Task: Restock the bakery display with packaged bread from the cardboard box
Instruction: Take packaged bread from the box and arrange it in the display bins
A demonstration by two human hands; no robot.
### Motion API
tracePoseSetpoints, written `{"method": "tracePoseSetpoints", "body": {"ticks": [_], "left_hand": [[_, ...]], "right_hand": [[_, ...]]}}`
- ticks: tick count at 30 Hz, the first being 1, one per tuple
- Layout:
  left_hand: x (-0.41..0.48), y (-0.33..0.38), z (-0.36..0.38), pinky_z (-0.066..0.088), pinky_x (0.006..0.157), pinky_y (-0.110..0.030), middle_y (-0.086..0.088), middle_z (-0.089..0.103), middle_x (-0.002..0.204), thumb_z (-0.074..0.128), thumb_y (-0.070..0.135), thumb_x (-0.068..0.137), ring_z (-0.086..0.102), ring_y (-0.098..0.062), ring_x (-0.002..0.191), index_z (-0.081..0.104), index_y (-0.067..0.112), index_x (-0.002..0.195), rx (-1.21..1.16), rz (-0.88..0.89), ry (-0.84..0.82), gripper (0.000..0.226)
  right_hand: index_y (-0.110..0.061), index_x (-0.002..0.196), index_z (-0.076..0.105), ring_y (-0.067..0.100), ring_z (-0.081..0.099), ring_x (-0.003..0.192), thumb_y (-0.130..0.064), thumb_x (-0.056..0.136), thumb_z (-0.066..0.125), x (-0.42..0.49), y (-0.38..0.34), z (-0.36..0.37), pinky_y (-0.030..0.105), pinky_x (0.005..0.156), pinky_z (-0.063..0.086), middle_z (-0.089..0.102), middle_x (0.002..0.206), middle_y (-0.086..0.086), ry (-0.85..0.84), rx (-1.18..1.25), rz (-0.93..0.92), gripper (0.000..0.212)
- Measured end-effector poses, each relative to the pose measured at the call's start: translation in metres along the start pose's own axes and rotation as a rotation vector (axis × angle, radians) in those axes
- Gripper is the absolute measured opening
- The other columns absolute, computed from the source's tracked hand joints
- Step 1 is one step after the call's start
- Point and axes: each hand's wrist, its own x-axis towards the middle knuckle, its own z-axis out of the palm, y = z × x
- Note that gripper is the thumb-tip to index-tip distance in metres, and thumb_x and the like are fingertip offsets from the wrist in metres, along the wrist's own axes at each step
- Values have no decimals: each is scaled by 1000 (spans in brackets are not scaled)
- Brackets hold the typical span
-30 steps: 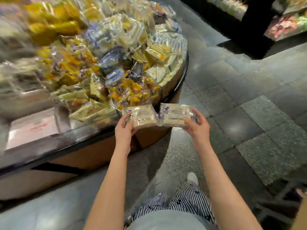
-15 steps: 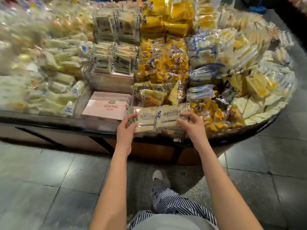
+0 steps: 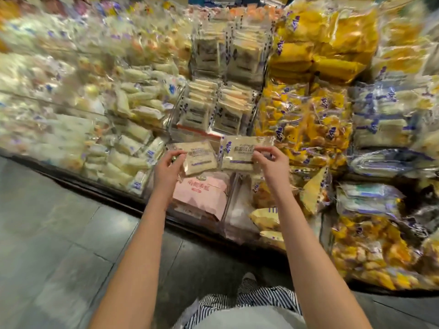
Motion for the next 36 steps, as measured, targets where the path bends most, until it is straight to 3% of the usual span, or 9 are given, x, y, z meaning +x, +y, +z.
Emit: {"method": "tracePoseSetpoints", "body": {"ticks": [3,8,13,17,21,25,30,33,36], "left_hand": [[37,10,-4,57,72,-40,-10,65,118,60,11,95,67,-21,89,69,41,97,20,36,-26,31],[102,31,-4,58,68,-25,-6,50,133,49,-10,90,62,-6,97,46,32,129,105,109,-109,57],[176,37,-6,49,52,-18,-9,57,115,58,-2,91,57,1,75,47,23,118,269,120,-262,39],[231,39,-13,55,77,-42,-14,64,110,74,38,78,65,-30,91,55,44,101,369,164,-430,30],[270,35,-11,54,88,-49,0,62,114,73,32,83,63,-32,101,53,49,100,383,185,-537,32],[283,28,0,45,104,-49,26,47,120,72,16,87,47,-19,121,52,40,118,340,172,-669,45],[295,18,-1,54,94,-46,10,58,99,75,13,84,59,-20,92,62,36,104,286,108,-665,32],[299,21,2,54,87,-43,6,58,86,75,7,82,54,-13,80,64,31,101,274,140,-720,32],[304,26,6,54,86,-46,-2,64,100,75,1,81,56,-21,86,66,28,98,286,146,-775,33]], "right_hand": [[-25,96,66,17,65,88,-6,88,64,27,-2,11,28,72,58,68,95,-5,61,-18,-6,20],[-33,148,32,0,58,97,2,88,59,58,-9,36,25,81,54,41,136,-16,15,-196,-80,75],[-31,143,32,4,52,86,0,88,57,92,-10,62,29,74,52,50,112,-6,140,-310,-20,69],[-27,141,32,0,53,78,4,89,55,120,-15,85,24,66,54,51,100,-9,203,-376,9,65],[-34,141,31,5,55,78,4,88,55,144,-13,101,42,76,56,52,101,-12,183,-451,57,69],[-40,143,31,14,59,99,4,87,57,154,-7,105,32,74,59,55,119,-2,114,-393,88,76],[-56,136,35,27,60,90,8,86,56,151,5,105,35,67,57,54,120,8,3,-372,131,84],[-45,124,43,33,62,100,3,86,58,152,8,107,51,78,56,57,111,9,1,-427,169,63],[-31,110,45,23,61,98,-6,88,65,159,7,114,40,77,58,57,108,1,-13,-521,194,38]]}}
